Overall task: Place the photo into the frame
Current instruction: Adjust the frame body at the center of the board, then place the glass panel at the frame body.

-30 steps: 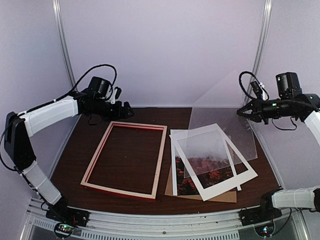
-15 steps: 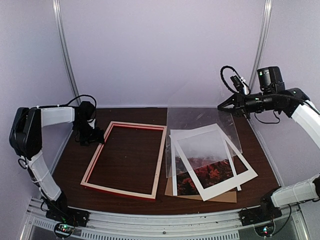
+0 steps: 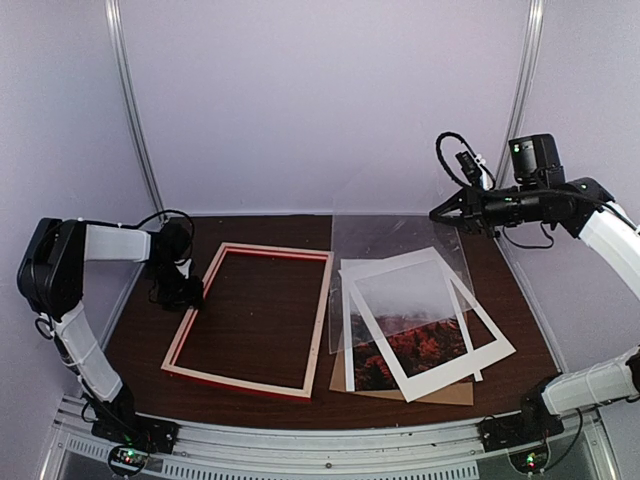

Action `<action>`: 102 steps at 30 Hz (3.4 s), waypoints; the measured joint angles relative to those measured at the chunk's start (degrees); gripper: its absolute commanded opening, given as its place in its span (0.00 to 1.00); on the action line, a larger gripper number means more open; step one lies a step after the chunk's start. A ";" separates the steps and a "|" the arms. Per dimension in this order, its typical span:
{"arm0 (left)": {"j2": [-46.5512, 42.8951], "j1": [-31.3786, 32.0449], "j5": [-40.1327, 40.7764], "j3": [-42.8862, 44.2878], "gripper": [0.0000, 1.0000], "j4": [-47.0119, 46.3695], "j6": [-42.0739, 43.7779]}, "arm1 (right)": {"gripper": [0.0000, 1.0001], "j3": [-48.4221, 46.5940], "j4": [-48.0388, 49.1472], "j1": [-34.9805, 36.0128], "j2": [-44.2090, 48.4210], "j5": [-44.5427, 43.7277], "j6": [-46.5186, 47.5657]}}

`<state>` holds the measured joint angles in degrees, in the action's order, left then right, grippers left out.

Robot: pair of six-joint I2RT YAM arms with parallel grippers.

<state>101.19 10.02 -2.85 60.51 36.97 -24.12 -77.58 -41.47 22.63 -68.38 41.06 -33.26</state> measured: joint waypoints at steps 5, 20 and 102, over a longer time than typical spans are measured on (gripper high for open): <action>-3.45 0.63 -3.06 -4.42 0.58 -2.75 -1.09 | 0.00 0.00 0.11 0.28 -0.15 -1.27 -0.17; -13.97 13.60 -4.57 -12.98 0.57 -4.39 -9.88 | 0.00 0.02 0.72 1.44 -2.10 -3.34 -1.01; -32.17 -0.26 -3.85 -9.53 0.98 3.13 -4.85 | 0.00 12.72 37.18 30.23 -32.46 -25.11 -26.95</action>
<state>69.01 9.76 -6.70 50.98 40.10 -28.97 -64.86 -4.29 52.86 -100.84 15.94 -60.20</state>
